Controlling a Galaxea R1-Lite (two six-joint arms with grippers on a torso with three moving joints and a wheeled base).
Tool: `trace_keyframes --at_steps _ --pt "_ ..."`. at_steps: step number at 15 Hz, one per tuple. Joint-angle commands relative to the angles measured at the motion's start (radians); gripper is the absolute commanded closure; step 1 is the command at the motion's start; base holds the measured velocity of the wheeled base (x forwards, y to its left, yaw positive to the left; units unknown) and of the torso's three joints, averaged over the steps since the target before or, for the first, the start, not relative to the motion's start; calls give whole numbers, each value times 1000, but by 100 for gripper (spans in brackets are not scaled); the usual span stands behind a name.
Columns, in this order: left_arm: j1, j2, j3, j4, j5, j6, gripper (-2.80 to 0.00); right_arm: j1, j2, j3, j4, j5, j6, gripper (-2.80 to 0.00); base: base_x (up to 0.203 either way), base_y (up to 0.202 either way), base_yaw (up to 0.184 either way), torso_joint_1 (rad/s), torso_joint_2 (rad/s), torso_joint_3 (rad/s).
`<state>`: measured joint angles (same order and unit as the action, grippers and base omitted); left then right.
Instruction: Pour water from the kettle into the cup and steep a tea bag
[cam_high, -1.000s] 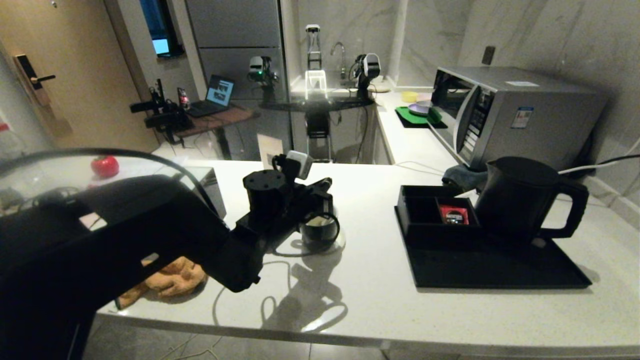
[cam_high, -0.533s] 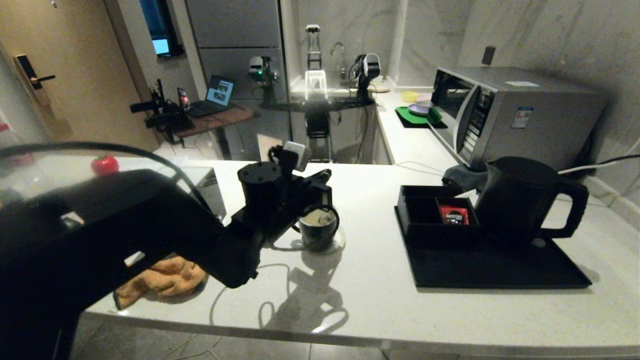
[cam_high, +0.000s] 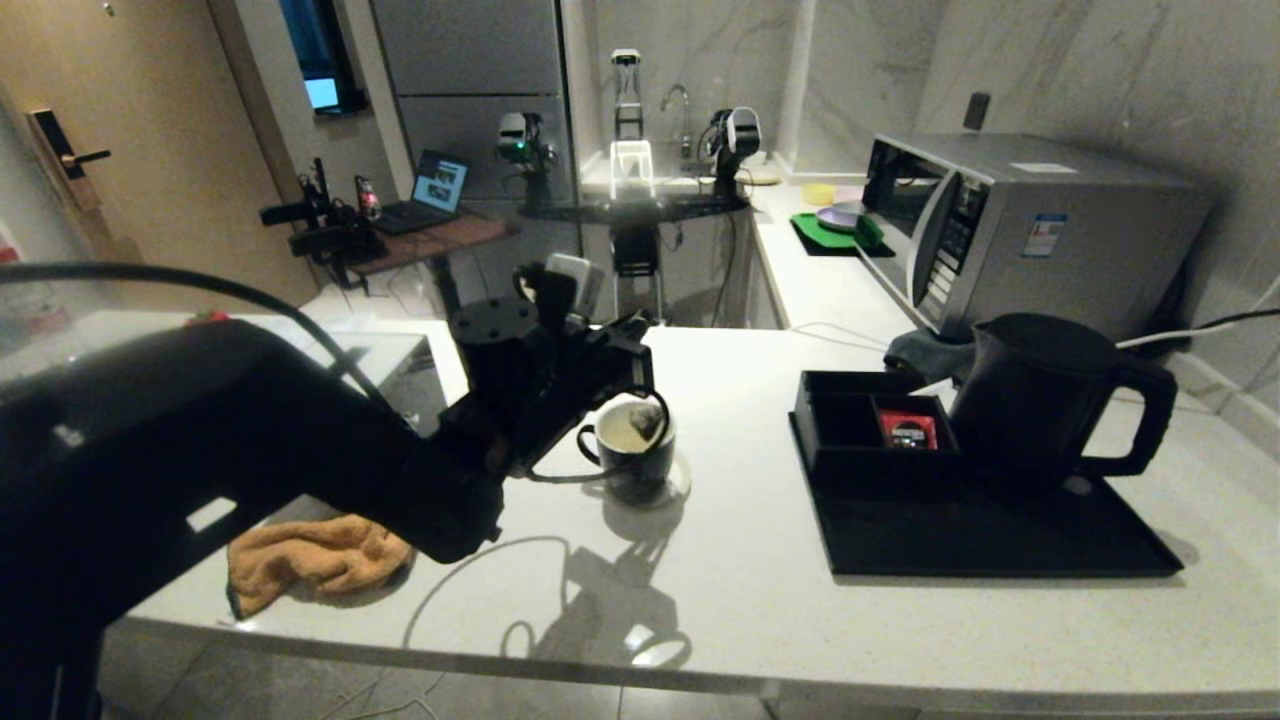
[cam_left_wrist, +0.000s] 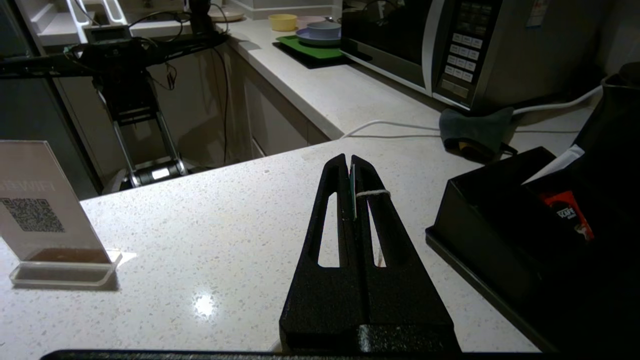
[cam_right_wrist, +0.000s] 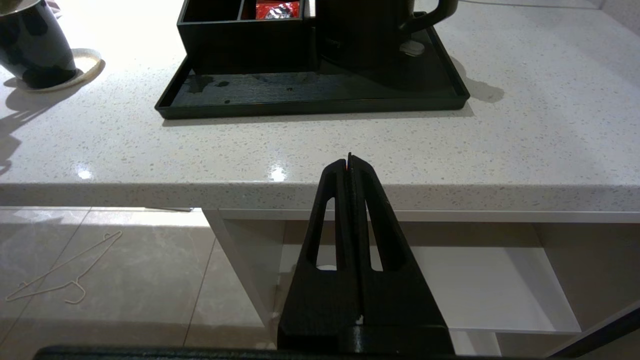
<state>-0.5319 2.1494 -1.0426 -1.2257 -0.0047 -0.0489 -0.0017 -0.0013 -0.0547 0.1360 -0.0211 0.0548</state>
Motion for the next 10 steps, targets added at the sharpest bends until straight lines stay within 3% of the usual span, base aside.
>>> trace_keyframes --at_steps 1,10 --pt "6 8 3 -9 0 0 0 0 1 0 1 0 0 0 0 0 0 0 0 0" --pt "12 96 7 -14 -5 0 0 0 1 0 1 0 0 0 0 0 0 0 0 0"
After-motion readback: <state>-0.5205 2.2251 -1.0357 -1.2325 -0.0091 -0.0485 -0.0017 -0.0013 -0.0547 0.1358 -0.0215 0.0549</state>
